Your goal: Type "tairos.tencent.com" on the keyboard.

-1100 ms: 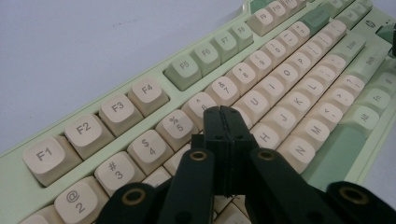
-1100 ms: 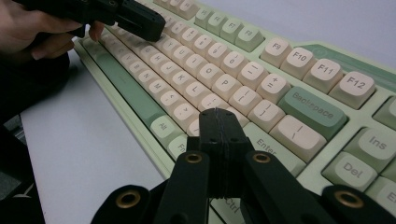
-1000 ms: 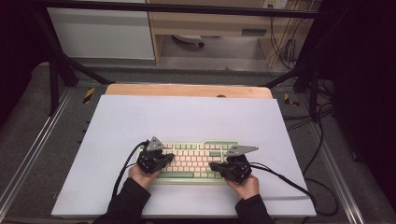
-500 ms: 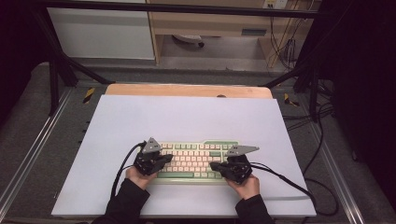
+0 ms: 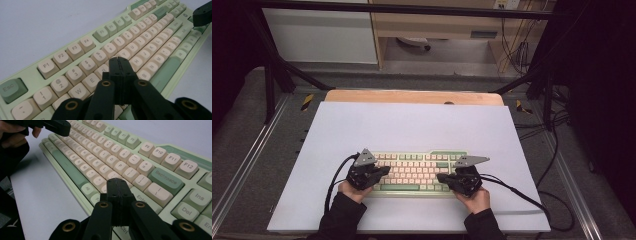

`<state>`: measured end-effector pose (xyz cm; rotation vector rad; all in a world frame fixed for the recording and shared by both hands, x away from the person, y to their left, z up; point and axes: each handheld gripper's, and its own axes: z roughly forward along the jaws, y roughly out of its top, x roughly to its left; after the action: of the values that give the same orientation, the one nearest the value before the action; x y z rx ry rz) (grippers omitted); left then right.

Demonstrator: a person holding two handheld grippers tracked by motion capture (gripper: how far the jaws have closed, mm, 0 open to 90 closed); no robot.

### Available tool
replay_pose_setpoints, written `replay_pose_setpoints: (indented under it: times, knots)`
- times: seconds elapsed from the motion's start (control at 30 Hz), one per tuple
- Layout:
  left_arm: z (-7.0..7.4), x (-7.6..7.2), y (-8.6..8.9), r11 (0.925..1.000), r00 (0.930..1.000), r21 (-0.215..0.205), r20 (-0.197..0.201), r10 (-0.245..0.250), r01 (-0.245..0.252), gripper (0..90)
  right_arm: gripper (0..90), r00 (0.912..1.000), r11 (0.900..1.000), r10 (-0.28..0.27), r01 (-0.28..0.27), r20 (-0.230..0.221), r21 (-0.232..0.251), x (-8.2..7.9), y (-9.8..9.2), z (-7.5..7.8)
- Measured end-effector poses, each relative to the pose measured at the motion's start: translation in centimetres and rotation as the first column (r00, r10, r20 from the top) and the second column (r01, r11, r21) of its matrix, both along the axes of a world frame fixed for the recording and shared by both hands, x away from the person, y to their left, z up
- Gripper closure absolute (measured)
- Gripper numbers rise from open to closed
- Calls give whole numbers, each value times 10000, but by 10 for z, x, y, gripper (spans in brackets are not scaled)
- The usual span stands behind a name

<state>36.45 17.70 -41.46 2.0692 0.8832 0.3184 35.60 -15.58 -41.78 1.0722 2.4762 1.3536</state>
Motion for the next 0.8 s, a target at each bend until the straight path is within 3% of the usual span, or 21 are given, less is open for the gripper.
replay_pose_setpoints:
  times: [0.43, 0.8]
  knots:
    - [1, -14, 17, 10000, 10000, 10, 82, 31, -31, 900, 900, 10000, 10000, 6, -6, -3, 92, 0, 1, 3]
    - [-2, -19, 32, 9997, 9997, -43, 26, 241, -241, 900, 900, 9997, 9997, 226, -226, 10, -134, 3, 15, 6]
